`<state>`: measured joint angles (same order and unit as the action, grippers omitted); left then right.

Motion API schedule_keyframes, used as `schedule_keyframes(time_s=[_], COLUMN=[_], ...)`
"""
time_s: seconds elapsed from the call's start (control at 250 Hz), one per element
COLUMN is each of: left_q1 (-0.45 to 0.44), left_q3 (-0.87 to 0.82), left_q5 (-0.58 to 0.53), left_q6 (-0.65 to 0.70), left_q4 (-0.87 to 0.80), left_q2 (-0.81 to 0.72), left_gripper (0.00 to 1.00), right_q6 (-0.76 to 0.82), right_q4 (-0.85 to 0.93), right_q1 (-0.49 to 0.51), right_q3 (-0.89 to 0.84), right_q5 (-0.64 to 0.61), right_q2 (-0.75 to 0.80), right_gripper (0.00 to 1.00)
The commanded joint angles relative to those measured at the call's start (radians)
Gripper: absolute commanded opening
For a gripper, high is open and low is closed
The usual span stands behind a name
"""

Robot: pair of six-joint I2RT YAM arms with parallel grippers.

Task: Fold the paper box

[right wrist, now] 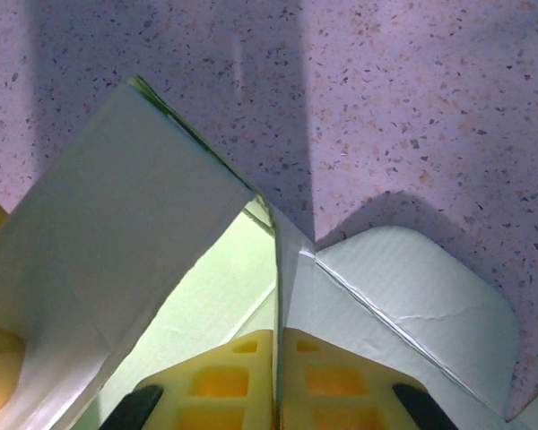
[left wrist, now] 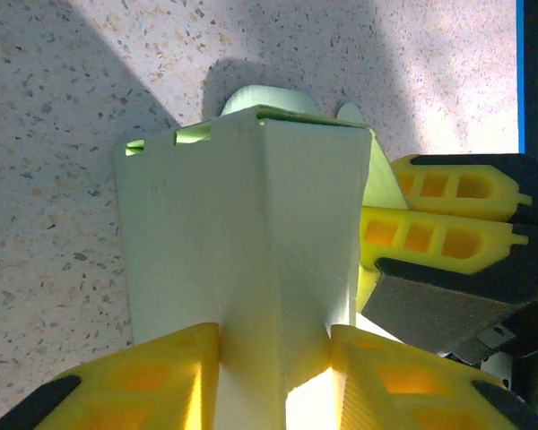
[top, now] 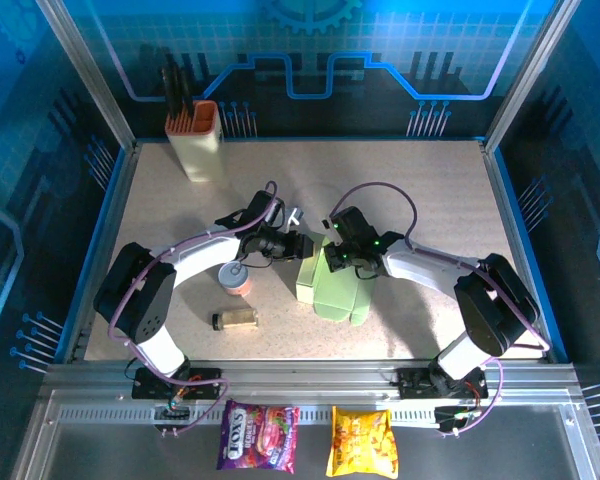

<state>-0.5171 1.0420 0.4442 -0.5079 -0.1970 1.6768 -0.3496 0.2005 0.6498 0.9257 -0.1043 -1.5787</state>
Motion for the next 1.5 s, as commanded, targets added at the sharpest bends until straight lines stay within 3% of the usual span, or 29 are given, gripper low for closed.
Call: schedule_keyframes(time_s=[0.0, 0.244, 0.635, 1.379, 1.498], left_q1=[0.002, 0.023, 0.047, 0.040, 0.040], left_q3=[-0.011, 0.019, 0.146, 0.149, 0.159], left_q5=[-0.033, -0.107, -0.053, -0.068, -0.083], left_q6=[-0.019, -0.010, 0.013, 0.052, 0.039], left_q4=[0.033, 0.013, -0.018, -0.056, -0.057], left_q2=[-0.013, -0.043, 0.071, 0.108, 0.086], left_gripper=[0.37, 0.37, 0.42, 0.24, 0.33], right_q6=[-0.025, -0.009, -0.007, -0.014, -0.016], right_q4=[-0.023, -0.013, -0.010, 0.002, -0.002], right_q1=[0.029, 0.030, 0.030, 0.024, 0.024], right_q3=[-0.029, -0.033, -0.027, -0.018, -0.021], right_q5=[0.016, 0.009, 0.020, 0.025, 0.028], right_q2=[-0.002, -0.007, -0.009, -0.006, -0.006], right_gripper=[0.09, 0.09, 0.10, 0.10, 0.10])
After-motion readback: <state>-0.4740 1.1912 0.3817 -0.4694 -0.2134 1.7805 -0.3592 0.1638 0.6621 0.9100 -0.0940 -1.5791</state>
